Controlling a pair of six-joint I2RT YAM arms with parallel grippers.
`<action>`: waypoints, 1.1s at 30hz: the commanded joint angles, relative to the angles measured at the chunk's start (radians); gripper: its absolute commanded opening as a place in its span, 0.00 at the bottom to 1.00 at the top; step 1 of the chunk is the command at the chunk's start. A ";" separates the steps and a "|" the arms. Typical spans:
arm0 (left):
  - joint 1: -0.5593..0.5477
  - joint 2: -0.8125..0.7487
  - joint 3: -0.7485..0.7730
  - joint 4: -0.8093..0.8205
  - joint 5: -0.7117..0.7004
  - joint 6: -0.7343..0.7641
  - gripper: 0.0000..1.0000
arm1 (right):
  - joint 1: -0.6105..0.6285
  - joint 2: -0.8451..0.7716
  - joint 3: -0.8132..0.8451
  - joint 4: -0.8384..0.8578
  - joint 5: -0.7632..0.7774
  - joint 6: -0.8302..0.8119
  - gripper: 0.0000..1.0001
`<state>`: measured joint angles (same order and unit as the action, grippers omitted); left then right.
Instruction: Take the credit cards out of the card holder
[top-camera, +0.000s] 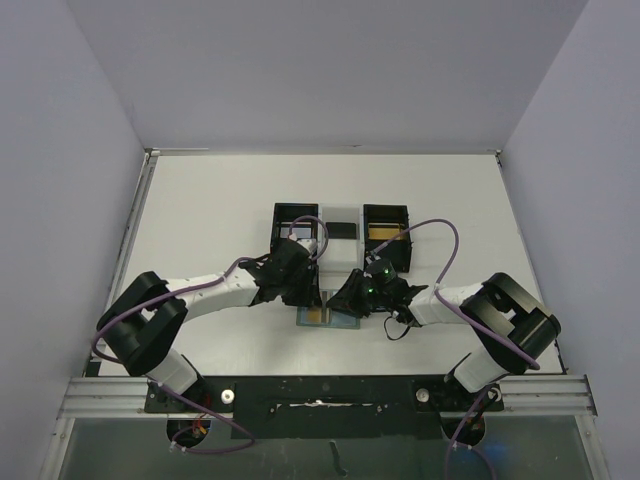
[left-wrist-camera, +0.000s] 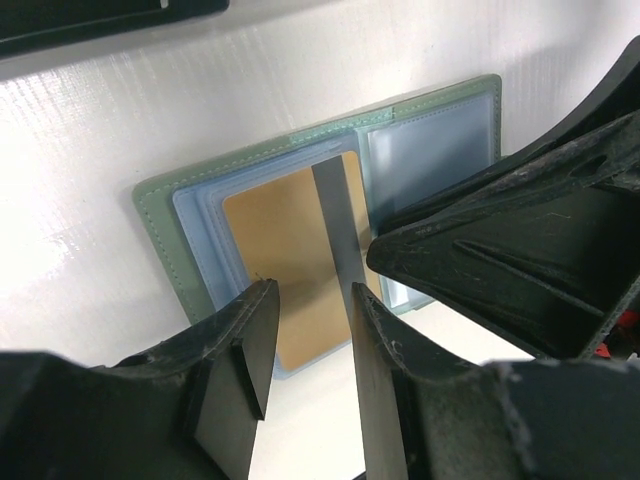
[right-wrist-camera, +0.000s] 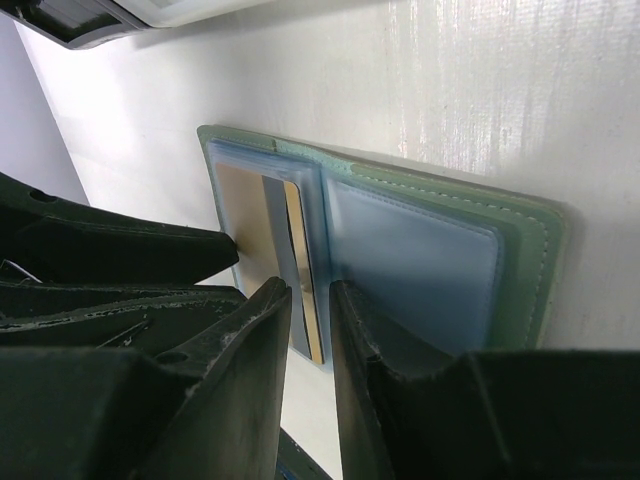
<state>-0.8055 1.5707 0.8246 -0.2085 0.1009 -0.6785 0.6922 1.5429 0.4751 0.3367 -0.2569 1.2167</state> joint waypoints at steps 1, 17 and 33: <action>0.001 -0.043 -0.008 -0.020 -0.055 -0.006 0.35 | -0.008 0.014 0.000 0.003 -0.002 -0.008 0.25; -0.001 -0.027 -0.015 0.049 0.016 -0.001 0.25 | -0.008 0.021 0.005 0.020 -0.015 -0.009 0.23; -0.003 0.030 -0.010 -0.026 -0.050 0.000 0.16 | -0.027 -0.018 -0.040 0.103 -0.067 -0.006 0.00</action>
<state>-0.8051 1.5684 0.8051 -0.2092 0.0895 -0.6769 0.6746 1.5639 0.4522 0.3920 -0.3004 1.2171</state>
